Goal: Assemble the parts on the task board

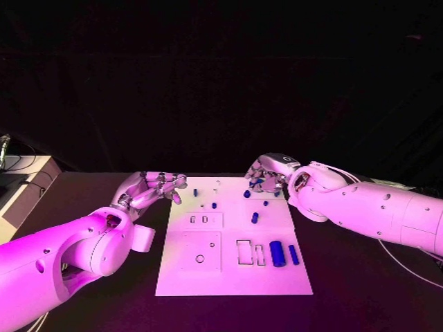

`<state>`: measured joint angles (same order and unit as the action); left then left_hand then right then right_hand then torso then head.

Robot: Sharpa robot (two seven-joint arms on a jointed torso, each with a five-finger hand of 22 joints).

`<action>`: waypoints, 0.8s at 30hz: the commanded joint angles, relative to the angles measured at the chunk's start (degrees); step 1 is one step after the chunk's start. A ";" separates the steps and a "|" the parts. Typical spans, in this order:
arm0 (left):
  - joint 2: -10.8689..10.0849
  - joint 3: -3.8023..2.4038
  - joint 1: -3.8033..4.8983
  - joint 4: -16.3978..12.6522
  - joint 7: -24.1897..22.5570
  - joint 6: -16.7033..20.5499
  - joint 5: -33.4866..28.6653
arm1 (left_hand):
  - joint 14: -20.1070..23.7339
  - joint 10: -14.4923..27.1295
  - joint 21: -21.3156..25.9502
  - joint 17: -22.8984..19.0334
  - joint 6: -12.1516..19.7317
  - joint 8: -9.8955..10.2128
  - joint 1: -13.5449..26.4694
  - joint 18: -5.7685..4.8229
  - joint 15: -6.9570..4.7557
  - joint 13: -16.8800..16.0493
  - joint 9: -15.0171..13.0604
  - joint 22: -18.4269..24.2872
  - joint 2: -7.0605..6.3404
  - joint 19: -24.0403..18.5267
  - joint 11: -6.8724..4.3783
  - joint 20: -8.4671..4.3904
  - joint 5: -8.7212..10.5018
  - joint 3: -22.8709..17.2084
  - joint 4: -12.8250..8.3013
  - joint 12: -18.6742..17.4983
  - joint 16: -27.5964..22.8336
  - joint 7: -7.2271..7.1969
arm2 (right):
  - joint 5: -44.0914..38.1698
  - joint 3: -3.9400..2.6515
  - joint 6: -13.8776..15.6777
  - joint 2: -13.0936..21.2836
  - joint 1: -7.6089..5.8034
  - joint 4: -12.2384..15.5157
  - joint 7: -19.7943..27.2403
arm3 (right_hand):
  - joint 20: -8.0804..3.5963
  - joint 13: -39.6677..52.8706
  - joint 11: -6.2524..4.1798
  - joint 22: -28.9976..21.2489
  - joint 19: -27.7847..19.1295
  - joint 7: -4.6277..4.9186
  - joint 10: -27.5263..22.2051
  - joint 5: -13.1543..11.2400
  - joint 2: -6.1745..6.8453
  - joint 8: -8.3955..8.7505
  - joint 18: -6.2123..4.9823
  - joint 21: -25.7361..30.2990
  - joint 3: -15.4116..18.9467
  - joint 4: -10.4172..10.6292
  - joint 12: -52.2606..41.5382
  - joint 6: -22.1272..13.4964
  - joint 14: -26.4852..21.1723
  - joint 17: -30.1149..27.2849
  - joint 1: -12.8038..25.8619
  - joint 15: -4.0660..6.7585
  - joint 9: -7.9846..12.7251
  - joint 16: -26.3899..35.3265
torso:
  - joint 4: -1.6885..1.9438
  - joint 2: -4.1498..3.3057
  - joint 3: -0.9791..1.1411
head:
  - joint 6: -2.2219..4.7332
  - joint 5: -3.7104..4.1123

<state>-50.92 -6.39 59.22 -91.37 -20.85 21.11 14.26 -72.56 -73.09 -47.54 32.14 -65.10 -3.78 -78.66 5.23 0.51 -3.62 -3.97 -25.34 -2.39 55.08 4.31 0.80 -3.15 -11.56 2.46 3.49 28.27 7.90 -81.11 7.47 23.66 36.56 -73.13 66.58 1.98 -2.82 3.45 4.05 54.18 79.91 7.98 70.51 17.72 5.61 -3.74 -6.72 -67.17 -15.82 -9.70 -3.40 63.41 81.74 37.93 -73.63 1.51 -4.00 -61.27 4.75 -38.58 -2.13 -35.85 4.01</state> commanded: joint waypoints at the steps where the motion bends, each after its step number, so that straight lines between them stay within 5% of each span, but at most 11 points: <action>1: -0.02 -0.08 0.02 -0.40 0.11 -1.15 0.06 | -0.04 0.55 0.51 -0.45 0.41 -0.01 0.63 0.78 0.10 0.02 0.04 0.23 0.00 -0.17 -0.01 0.08 0.04 -0.14 0.20 0.06 -0.52 0.02 | -6.99 -0.03 -1.02 -0.61 -0.07 -0.61 -2.04 | 0.27 0.00 0.19 -0.66 -0.05 -0.02 -0.48 -0.41 0.26 0.18 -1.42 0.52 -1.06 -0.45 0.03 0.34 -0.34 0.15 -0.23 -0.17 0.00 -0.66 | 0.80 -0.80 -0.23 | 0.01 0.54; 4: -0.02 -0.09 0.01 -0.50 0.21 -1.37 0.05 | -0.09 0.61 0.72 -0.75 0.48 0.00 0.71 0.80 0.14 0.03 0.05 0.45 -0.05 -0.14 -0.02 0.16 0.07 -0.16 0.24 0.03 -0.87 0.03 | -9.86 -0.03 -1.83 -1.10 -0.08 -0.98 -3.58 | 0.61 0.00 0.72 -2.04 -0.47 -0.08 -2.57 -1.22 1.08 0.22 -2.09 1.78 -0.86 -0.37 0.00 -0.06 -0.52 0.03 0.53 -0.57 0.07 -0.85 | 1.06 -1.16 -0.32 | 0.12 0.83; 8: 0.00 -0.10 0.01 -0.55 0.31 -1.65 0.04 | -0.14 0.75 0.93 -1.02 0.61 0.01 0.75 0.81 0.19 0.04 0.06 0.69 -0.08 -0.12 0.05 0.22 0.07 -0.18 0.26 0.02 -1.17 0.07 | -12.96 -0.03 -2.28 -1.59 -0.06 -1.44 -5.68 | 1.68 0.01 1.73 -7.17 -0.65 -0.39 -6.76 -2.72 1.58 0.19 -4.45 6.92 1.68 0.22 -0.05 0.41 -0.79 -0.69 -0.54 -1.26 0.04 -1.13 | 1.39 -1.59 -0.39 | 0.24 1.28; 14: 0.01 -0.11 0.01 -0.48 0.37 -1.85 0.03 | -0.10 0.86 1.07 -1.17 0.68 0.01 1.03 0.79 0.25 0.04 0.06 0.84 -0.07 -0.14 0.11 0.27 0.08 -0.07 0.45 0.02 -1.34 0.09 | -14.99 -0.03 -3.35 -1.74 -0.04 -1.51 -7.62 | 2.23 -0.03 1.93 -8.68 0.68 -0.45 -7.97 -2.86 1.64 0.19 -5.66 11.07 3.84 1.61 0.02 0.05 -0.99 -1.88 -2.02 -1.61 0.08 -1.93 | 1.83 -1.90 -0.51 | 0.03 1.76; 16: -0.07 -0.11 0.01 -0.49 0.42 -1.93 0.03 | -0.09 0.86 1.13 -1.20 0.71 0.01 1.13 0.78 0.27 0.03 0.06 0.88 -0.07 -0.15 0.11 0.29 0.08 0.01 0.53 0.03 -1.37 0.09 | -15.41 -0.03 -3.81 -1.75 0.01 -1.44 -8.21 | 2.21 0.01 2.08 -13.97 1.30 -0.48 -8.25 -2.69 1.69 0.27 -7.15 16.55 4.24 2.37 -0.09 -0.90 -1.08 -2.38 -2.21 -1.55 0.10 -1.94 | 1.92 -2.06 -0.52 | 0.11 1.89; 24: -0.18 -0.12 0.01 -0.36 0.56 -2.19 0.03 | -0.12 1.00 1.59 -1.64 0.86 0.00 1.06 0.78 0.32 0.03 0.05 1.39 0.04 -0.03 0.15 0.39 0.08 0.41 0.63 0.03 -1.84 0.08 | -15.86 -0.03 -5.65 -1.44 0.11 -1.22 -9.10 | 2.32 -0.02 2.23 -13.87 3.34 -0.46 -9.53 -2.06 2.83 0.21 -7.28 20.90 5.75 5.35 -0.03 -0.98 -1.21 -3.51 -3.43 -1.78 0.12 -2.34 | 2.19 -2.54 -0.61 | -0.11 2.35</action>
<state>-51.14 -6.45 59.21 -91.65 -20.17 20.22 14.24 -72.57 -72.48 -46.16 30.56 -64.69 -3.78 -78.14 5.23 0.51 -3.61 -3.96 -24.00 -2.30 55.08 4.51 0.81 -3.15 -11.39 2.93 3.49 26.67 7.90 -94.95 7.46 20.32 35.05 -73.05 65.27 -5.55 -0.38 3.46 6.21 40.16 82.85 7.50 61.37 15.48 8.55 -3.74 -10.24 -46.51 -10.14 -4.64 -3.40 62.92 80.56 34.49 -76.56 -0.03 -3.93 -63.45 6.83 -40.90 -2.69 -35.90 6.26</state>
